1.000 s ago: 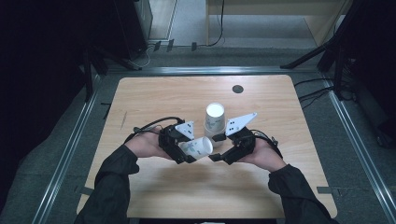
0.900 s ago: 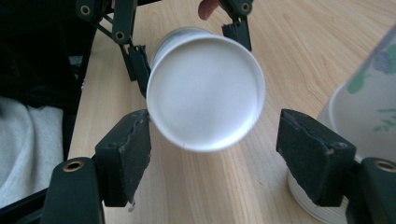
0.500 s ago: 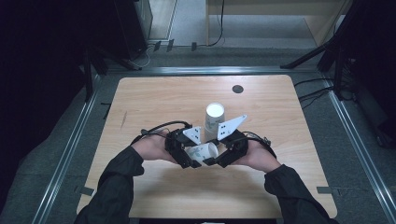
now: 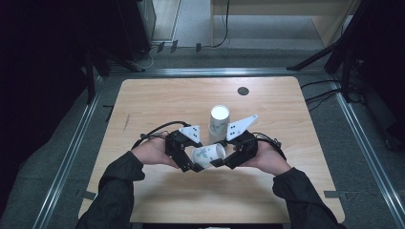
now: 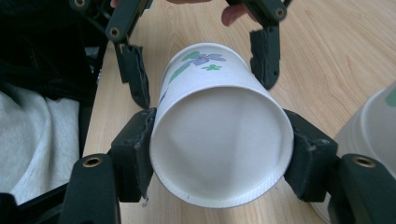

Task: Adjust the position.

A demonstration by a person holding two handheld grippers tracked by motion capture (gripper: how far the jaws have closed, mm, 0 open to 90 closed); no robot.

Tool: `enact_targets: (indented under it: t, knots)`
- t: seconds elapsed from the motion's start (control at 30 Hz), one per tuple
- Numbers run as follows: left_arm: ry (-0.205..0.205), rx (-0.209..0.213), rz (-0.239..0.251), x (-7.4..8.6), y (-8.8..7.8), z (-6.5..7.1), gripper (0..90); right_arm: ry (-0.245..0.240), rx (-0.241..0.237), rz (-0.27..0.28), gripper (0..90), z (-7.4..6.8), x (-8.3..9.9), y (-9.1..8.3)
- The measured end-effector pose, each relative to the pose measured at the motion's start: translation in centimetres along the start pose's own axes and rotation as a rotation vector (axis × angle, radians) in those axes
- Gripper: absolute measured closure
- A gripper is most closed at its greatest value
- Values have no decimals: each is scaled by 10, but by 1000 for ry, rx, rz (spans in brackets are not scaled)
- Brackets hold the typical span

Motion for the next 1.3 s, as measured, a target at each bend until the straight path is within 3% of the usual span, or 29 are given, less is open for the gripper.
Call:
enact_targets:
  t: [0.03, 0.3, 0.53, 0.8, 1.03, 1.3]
  knots:
    - [-3, -11, 10, 2, -2, -1, 126, 2, -1, 2, 350, 0, 0, -1]
    - [-57, 22, 113, 10, -6, -3, 128, 13, -10, 27, 351, 1, 0, -5]
    - [-72, 51, 150, 14, 0, 0, 125, 14, -20, 39, 351, 1, -1, -7]
    - [-32, 30, 188, 7, 10, 4, 131, 12, -38, 53, 352, -1, -3, -8]
    - [-56, 82, 260, 10, 8, 2, 201, 18, -59, 78, 352, -1, -5, -10]
    - [-57, 75, 273, 13, 6, 1, 236, 24, -63, 75, 356, -1, -4, -9]
Point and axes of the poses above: each handheld gripper's, and its own axes: y roughly forward along the jaws, x roughly out of its underside, z roughly to its right, the point moved 4 cm from there along y, roughly forward along the jaws, and after that the axes turned 11 degrees about -z, right-handed, at the moved point
